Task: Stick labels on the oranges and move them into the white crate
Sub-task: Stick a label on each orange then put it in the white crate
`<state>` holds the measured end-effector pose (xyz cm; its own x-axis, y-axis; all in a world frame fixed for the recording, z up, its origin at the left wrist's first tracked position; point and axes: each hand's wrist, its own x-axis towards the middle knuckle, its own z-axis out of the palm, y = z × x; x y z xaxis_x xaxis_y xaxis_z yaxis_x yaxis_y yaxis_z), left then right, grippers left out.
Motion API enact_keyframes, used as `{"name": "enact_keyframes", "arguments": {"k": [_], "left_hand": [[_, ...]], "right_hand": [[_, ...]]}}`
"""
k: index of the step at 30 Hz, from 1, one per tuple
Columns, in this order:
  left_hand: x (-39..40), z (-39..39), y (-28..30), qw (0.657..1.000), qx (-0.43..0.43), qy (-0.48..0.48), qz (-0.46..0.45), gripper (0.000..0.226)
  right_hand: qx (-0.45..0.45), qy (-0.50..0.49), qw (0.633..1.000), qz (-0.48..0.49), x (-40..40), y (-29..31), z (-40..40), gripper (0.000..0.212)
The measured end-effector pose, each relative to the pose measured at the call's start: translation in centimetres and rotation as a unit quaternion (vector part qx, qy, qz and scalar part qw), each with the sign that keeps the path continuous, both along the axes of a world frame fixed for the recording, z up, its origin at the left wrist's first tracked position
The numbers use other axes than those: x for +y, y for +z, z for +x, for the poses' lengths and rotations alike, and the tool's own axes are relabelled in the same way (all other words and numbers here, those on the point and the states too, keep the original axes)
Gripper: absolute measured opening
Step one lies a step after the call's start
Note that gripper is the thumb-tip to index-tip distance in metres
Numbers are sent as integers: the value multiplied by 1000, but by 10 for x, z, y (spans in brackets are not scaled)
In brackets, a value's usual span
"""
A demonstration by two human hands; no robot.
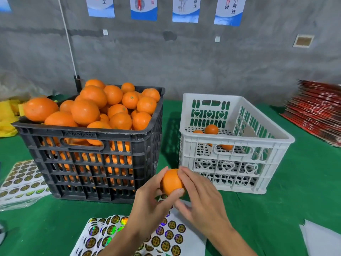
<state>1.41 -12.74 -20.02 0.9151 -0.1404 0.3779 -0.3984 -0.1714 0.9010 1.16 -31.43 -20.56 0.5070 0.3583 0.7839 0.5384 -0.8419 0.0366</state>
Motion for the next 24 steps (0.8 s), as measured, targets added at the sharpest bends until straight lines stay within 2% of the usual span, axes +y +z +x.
{"name": "enact_keyframes", "arguments": {"k": [3, 6, 9, 11, 13, 15, 17, 20, 24], "left_hand": [[-11, 5, 51, 998, -63, -19, 1, 68], [-19, 16, 109, 988, -110, -61, 92, 74], [-7, 33, 156, 943, -223, 27, 244, 60], [13, 49, 178, 911, -254, 99, 311, 47], [38, 66, 190, 877, -231, 171, 386, 38], [64, 83, 195, 818, -154, 265, 487, 44], [90, 94, 198, 776, -83, 340, 524, 56], [119, 103, 203, 786, -30, 357, 504, 74], [127, 111, 199, 821, -30, 340, 458, 84]], "right_hand": [[-81, -16, 996, 21, -3, 45, 9, 57], [-108, -67, 991, 43, -15, 91, 22, 56], [-101, -127, 984, 77, -28, 119, 42, 55], [-88, -140, 983, 80, -35, 127, 56, 49], [-52, -145, 986, 67, -39, 129, 68, 44], [-17, -148, 988, 48, -38, 127, 76, 44], [-14, -142, 989, 44, -33, 119, 82, 43], [-36, -126, 990, 58, -25, 99, 87, 39], [-54, -140, 989, 17, -18, 79, 92, 35]]}}
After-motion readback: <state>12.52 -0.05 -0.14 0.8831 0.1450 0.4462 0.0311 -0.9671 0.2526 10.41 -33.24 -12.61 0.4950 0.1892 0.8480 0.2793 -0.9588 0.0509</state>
